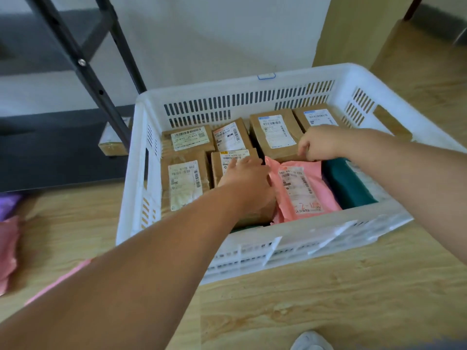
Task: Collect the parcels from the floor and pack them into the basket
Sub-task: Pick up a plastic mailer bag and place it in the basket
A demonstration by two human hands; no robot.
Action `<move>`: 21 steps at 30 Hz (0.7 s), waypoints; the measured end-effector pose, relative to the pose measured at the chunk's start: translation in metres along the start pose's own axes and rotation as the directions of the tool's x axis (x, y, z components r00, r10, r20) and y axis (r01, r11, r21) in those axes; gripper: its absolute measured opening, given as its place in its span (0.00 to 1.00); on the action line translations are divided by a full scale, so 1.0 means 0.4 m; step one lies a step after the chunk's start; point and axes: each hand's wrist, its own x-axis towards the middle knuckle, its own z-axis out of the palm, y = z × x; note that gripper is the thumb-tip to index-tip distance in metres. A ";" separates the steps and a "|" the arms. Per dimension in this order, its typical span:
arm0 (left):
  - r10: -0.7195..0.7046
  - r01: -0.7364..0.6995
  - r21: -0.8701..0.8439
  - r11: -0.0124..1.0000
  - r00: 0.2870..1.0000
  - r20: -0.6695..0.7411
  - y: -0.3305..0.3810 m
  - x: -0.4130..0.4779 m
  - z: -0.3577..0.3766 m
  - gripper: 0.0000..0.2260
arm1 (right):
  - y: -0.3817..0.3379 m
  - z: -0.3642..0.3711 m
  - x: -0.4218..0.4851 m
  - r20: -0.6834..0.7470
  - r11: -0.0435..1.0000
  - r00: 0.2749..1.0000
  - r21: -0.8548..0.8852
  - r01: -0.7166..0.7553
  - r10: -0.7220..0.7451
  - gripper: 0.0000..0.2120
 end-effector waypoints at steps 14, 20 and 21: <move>-0.516 0.422 -0.298 0.856 0.698 -0.496 -0.339 -0.492 -0.051 0.20 | -0.517 -0.126 -0.276 -0.273 0.903 0.861 -0.116 0.414 -0.430 0.16; -0.700 0.604 -0.357 0.713 0.579 -0.418 -0.510 -0.765 0.101 0.21 | -0.816 0.008 -0.330 -0.332 0.829 0.801 0.092 0.552 -0.497 0.20; -0.716 0.621 -0.359 0.697 0.567 -0.408 -0.528 -0.791 0.123 0.21 | -0.854 0.035 -0.325 -0.352 0.813 0.800 0.155 0.561 -0.486 0.20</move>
